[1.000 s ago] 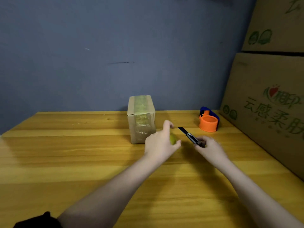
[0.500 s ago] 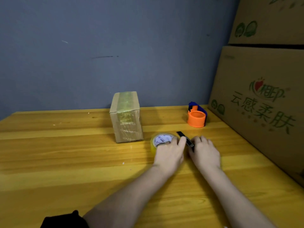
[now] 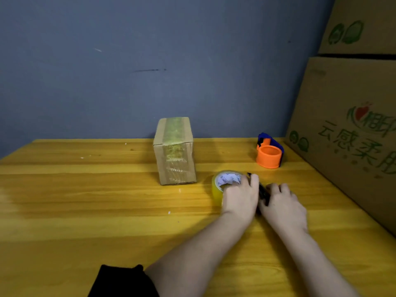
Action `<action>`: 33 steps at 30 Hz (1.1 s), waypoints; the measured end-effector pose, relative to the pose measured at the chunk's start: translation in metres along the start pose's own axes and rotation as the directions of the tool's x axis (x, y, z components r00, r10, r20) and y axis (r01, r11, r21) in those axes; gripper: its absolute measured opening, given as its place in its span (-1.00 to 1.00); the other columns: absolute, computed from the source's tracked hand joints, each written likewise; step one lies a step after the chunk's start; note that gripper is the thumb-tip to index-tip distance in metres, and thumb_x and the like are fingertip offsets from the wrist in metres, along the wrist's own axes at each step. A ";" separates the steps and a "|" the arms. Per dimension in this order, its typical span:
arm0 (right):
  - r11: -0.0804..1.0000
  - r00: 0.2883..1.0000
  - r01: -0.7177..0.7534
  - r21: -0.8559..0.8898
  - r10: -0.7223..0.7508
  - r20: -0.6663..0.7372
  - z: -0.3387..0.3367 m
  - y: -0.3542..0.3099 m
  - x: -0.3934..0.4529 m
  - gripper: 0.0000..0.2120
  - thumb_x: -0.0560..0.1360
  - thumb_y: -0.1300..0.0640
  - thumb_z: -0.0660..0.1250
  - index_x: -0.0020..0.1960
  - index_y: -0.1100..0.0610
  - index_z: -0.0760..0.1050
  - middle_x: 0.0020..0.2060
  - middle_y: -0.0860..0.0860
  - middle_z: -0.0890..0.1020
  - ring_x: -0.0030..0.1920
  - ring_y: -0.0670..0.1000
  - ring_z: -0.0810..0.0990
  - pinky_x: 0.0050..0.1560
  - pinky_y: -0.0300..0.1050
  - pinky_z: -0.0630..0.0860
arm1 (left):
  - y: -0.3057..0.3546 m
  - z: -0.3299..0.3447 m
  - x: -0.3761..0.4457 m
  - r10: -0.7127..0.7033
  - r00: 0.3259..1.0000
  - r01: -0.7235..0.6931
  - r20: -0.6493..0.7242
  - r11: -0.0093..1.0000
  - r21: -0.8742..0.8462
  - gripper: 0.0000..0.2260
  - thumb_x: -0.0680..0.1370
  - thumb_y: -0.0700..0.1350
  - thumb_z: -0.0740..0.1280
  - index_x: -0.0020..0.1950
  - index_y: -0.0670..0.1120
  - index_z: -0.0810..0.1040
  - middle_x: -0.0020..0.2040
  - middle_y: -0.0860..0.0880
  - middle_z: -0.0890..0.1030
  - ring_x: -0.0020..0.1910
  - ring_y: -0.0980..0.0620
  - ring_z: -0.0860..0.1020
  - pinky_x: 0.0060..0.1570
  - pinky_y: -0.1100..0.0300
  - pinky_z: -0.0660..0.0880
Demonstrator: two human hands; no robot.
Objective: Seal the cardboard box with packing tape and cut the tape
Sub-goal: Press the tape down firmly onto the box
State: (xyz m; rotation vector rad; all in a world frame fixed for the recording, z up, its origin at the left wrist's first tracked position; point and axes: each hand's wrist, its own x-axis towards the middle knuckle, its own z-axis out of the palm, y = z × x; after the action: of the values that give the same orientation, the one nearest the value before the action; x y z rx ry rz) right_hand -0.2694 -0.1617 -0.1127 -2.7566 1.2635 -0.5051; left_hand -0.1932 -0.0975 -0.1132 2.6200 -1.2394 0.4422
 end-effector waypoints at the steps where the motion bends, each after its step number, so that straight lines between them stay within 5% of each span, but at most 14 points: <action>1: 1.000 1.000 -0.005 -0.006 0.005 -0.003 0.000 0.000 0.000 -0.62 0.50 -0.05 0.21 0.25 0.09 0.39 0.17 0.10 0.46 0.16 0.15 0.49 0.02 -0.03 0.48 | 0.002 -0.003 0.000 -0.010 0.999 0.011 0.030 1.000 -0.018 -0.45 0.10 0.00 0.55 -0.07 -0.04 0.32 -0.38 0.01 0.56 -0.63 0.03 0.49 -0.55 0.25 -0.01; 5: 1.000 1.000 -0.021 -0.015 0.021 -0.006 -0.002 -0.001 -0.001 -0.64 0.50 -0.02 0.21 0.23 0.12 0.40 0.15 0.11 0.46 0.14 0.17 0.51 -0.03 -0.04 0.48 | 0.001 0.000 0.001 -0.002 0.995 0.000 0.100 1.000 0.014 -0.64 0.51 -0.09 0.30 0.21 -0.13 0.24 0.06 -0.16 0.54 -0.11 -0.17 0.61 -0.48 0.16 0.11; 10: 1.000 1.000 -0.018 -0.017 0.018 0.015 -0.004 0.000 -0.002 -0.63 0.49 -0.05 0.22 0.24 0.10 0.41 0.15 0.11 0.46 0.14 0.17 0.51 -0.02 -0.03 0.48 | -0.003 -0.018 -0.005 0.047 0.989 -0.043 0.143 0.999 -0.030 -0.39 0.51 -0.10 0.27 0.47 -0.16 0.06 0.29 -0.23 0.39 0.21 -0.23 0.48 -0.03 -0.02 0.37; 13: 0.999 0.998 -0.026 0.047 0.028 -0.055 -0.010 0.001 0.000 -0.63 0.50 -0.08 0.22 0.24 0.07 0.44 0.12 0.10 0.46 0.13 0.17 0.51 -0.05 -0.01 0.49 | -0.016 -0.038 -0.015 0.118 0.991 -0.114 0.063 0.991 -0.076 -0.41 0.47 -0.04 0.30 0.43 -0.14 0.16 0.27 -0.19 0.41 0.23 -0.21 0.43 0.17 -0.07 0.35; 17: 0.961 0.943 0.128 0.245 -0.042 -0.330 -0.032 -0.017 0.001 -0.82 0.51 0.00 0.25 0.05 0.03 0.52 -0.01 0.02 0.55 0.02 0.10 0.54 -0.22 -0.07 0.45 | -0.052 -0.061 -0.025 0.204 0.951 -0.226 -0.233 0.972 -0.069 -0.65 0.41 -0.04 0.15 0.15 -0.08 0.46 0.03 -0.10 0.51 0.00 -0.12 0.54 -0.07 0.04 0.45; 19: 0.894 0.940 0.193 0.405 -0.051 -0.336 -0.041 -0.039 0.000 -0.90 0.52 0.02 0.27 -0.06 0.01 0.53 -0.10 -0.01 0.61 -0.10 0.09 0.57 -0.25 -0.10 0.42 | -0.076 -0.072 -0.027 0.203 0.928 -0.239 -0.313 0.968 -0.078 -0.69 0.41 -0.08 0.15 0.12 -0.06 0.49 0.00 -0.07 0.52 -0.03 -0.09 0.54 -0.10 0.06 0.45; 23: 0.675 0.983 0.184 0.714 -0.137 -0.124 -0.041 -0.096 -0.001 -0.83 0.52 -0.01 0.28 -0.15 0.03 0.57 -0.34 -0.04 0.64 -0.30 0.07 0.59 -0.24 -0.01 0.52 | -0.129 -0.093 -0.027 0.101 0.903 -0.139 -0.417 0.989 -0.060 -0.68 0.41 -0.10 0.08 0.06 -0.03 0.51 -0.02 -0.04 0.51 -0.04 -0.07 0.53 -0.08 0.07 0.42; 27: 0.419 0.938 -0.099 0.903 -0.262 0.225 -0.034 -0.149 -0.008 -0.75 0.54 0.02 0.28 -0.16 0.19 0.56 -0.43 -0.01 0.63 -0.48 0.03 0.48 -0.41 -0.17 0.44 | -0.177 -0.109 -0.019 -0.025 0.891 -0.056 -0.453 0.985 -0.166 -0.71 0.48 -0.14 0.11 0.14 -0.03 0.50 0.11 -0.03 0.52 0.11 -0.06 0.49 0.12 0.04 0.38; 29: 0.346 0.889 -0.260 0.902 -0.278 0.363 -0.030 -0.163 -0.011 -0.78 0.55 0.00 0.28 -0.15 0.14 0.51 -0.38 0.03 0.63 -0.52 -0.03 0.47 -0.57 -0.31 0.30 | -0.195 -0.112 -0.009 -0.048 0.910 -0.050 -0.412 0.973 -0.225 -0.68 0.50 -0.13 0.10 0.21 -0.01 0.48 0.20 0.01 0.53 0.22 -0.02 0.46 0.25 0.03 0.34; 33: 0.160 0.857 -0.426 0.891 -0.243 0.454 -0.021 -0.181 -0.010 -0.75 0.52 -0.03 0.31 -0.01 0.16 0.53 -0.39 0.02 0.64 -0.55 -0.10 0.53 -0.56 -0.36 0.29 | -0.216 -0.112 0.007 -0.117 0.976 0.037 -0.185 0.921 -0.387 -0.51 0.51 -0.04 -0.09 0.37 0.05 0.39 0.39 0.05 0.43 0.42 0.07 0.30 0.47 0.02 0.08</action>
State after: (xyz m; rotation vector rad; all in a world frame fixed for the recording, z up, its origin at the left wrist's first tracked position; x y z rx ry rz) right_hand -0.1514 -0.0331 -0.0608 -1.4075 0.5229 -0.3270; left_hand -0.0405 0.0674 -0.0186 2.2219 -1.0315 0.3982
